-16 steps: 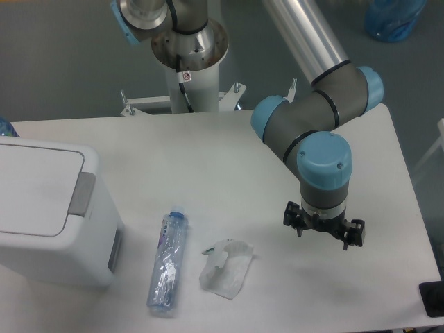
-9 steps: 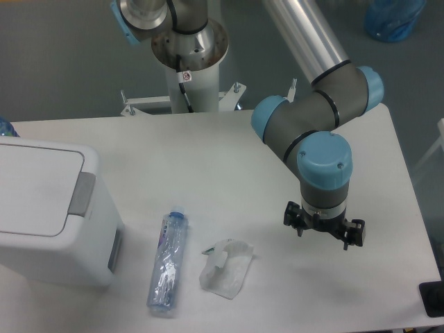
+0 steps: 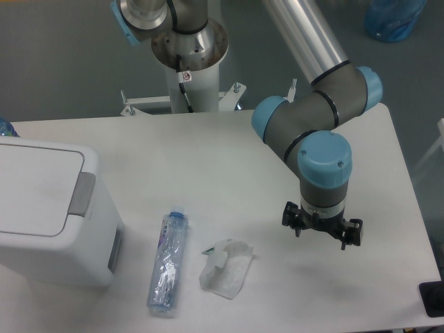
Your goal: Open the trash can
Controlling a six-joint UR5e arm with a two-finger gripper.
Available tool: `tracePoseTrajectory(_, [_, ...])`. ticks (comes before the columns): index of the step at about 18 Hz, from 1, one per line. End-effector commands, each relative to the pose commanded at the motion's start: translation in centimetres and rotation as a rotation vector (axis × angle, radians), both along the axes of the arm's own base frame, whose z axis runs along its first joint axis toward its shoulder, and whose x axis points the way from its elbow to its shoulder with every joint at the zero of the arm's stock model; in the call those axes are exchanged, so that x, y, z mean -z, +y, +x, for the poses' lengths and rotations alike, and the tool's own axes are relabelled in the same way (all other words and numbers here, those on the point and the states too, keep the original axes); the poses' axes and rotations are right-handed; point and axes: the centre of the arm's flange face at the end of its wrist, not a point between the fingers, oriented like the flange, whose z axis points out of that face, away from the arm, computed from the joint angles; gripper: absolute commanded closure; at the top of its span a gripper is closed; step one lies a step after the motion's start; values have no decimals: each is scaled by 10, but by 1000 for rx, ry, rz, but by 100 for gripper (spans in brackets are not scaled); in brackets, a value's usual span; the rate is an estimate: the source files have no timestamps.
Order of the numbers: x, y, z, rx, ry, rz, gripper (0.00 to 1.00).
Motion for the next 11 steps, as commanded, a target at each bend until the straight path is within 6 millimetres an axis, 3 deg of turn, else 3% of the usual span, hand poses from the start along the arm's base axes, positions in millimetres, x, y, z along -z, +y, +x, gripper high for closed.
tracePoseTrajectory(5, [-37, 12, 20, -266, -108, 222, 0])
tracePoseTrajectory(11, [-108, 45, 95, -322, -148, 367, 0])
